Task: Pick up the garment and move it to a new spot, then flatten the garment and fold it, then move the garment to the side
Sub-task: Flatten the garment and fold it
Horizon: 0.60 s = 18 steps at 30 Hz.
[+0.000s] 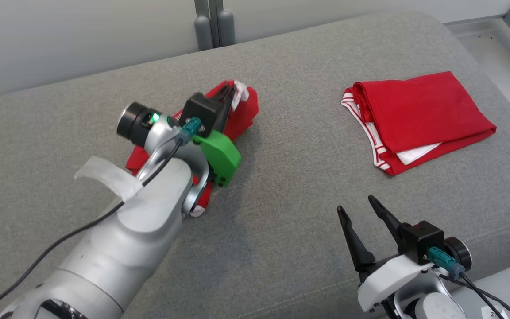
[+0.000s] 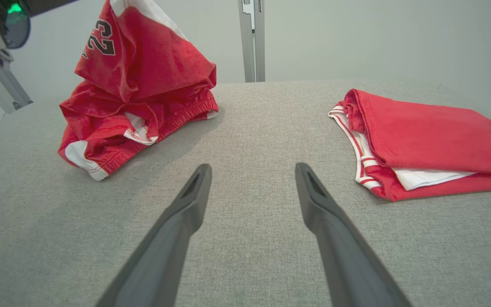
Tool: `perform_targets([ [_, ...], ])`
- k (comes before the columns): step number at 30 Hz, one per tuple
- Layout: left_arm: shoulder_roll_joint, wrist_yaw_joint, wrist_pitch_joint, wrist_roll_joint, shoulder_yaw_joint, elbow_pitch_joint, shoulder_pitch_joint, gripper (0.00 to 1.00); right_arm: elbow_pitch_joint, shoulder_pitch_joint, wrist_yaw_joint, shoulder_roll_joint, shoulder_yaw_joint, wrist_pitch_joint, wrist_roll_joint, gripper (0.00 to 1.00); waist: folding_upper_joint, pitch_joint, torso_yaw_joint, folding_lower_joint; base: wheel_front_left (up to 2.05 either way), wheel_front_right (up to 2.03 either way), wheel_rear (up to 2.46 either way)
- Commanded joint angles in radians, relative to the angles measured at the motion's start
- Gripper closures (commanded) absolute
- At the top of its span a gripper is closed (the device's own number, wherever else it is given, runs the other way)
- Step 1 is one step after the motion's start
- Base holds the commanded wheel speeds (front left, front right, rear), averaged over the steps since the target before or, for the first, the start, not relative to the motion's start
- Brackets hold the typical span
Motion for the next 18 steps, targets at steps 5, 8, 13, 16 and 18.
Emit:
perform_targets([
  [5,0.011,0.006,0.006,0.005,0.022,-0.088,-0.103,1.00,0.009,0.007,-0.001,0.000,0.010,-0.002,0.010,0.00,0.0000,-0.021,0.000,0.0000,0.00,0.00,0.00],
  [8,0.005,0.008,0.009,-0.006,0.037,-0.140,-0.143,1.00,0.012,0.008,-0.001,0.000,0.011,-0.007,0.014,0.00,0.0000,-0.024,-0.002,0.0000,0.00,0.00,0.00],
  [13,-0.003,0.015,0.016,-0.033,0.065,-0.209,-0.176,1.00,0.017,0.012,-0.001,0.000,0.007,-0.011,0.016,0.00,0.0000,-0.027,0.000,0.0000,0.00,0.00,0.00],
  [16,-0.007,0.028,0.029,-0.045,0.080,-0.254,-0.196,1.00,0.020,0.015,-0.001,0.000,0.002,-0.014,0.015,0.00,0.0000,-0.031,0.005,0.0000,0.00,0.00,0.00],
  [18,-0.009,0.040,0.038,-0.053,0.095,-0.279,-0.209,1.00,0.021,0.015,-0.001,0.000,0.002,-0.016,0.015,0.00,0.0000,-0.033,0.009,0.0000,0.00,0.00,0.00],
])
